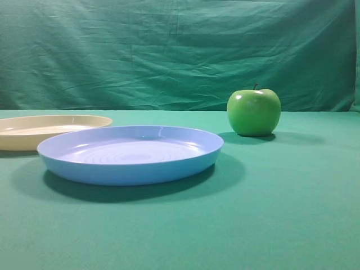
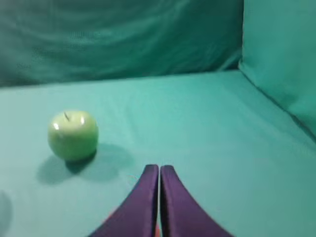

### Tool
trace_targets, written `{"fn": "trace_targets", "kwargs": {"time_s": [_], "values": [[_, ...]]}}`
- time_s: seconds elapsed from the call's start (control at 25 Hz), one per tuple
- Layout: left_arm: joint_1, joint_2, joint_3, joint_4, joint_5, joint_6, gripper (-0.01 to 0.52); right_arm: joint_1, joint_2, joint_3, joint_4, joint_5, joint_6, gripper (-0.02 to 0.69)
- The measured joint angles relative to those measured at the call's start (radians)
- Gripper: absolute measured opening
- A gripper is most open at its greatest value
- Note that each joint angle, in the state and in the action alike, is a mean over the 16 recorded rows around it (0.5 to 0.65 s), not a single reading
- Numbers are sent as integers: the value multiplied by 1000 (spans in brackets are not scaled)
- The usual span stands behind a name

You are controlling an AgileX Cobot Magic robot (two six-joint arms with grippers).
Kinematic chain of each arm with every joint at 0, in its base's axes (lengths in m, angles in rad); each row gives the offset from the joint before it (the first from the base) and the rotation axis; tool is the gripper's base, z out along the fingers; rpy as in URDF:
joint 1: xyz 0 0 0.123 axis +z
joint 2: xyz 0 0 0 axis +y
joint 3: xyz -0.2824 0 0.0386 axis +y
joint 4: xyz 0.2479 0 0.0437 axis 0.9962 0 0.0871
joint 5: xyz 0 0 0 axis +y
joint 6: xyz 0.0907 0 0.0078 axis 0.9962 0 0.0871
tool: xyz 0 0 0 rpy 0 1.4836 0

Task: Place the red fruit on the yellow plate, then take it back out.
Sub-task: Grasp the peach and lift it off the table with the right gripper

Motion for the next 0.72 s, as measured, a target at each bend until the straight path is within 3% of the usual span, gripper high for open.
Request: {"fn": "trace_targets", "kwargs": {"time_s": [0.28,0.72], "values": [[0,0,0,0,0,0,0,0,139,-174,13,161,-11,0],[0,0,0,0,0,0,0,34,476,-421,17,562,-103,0]]}}
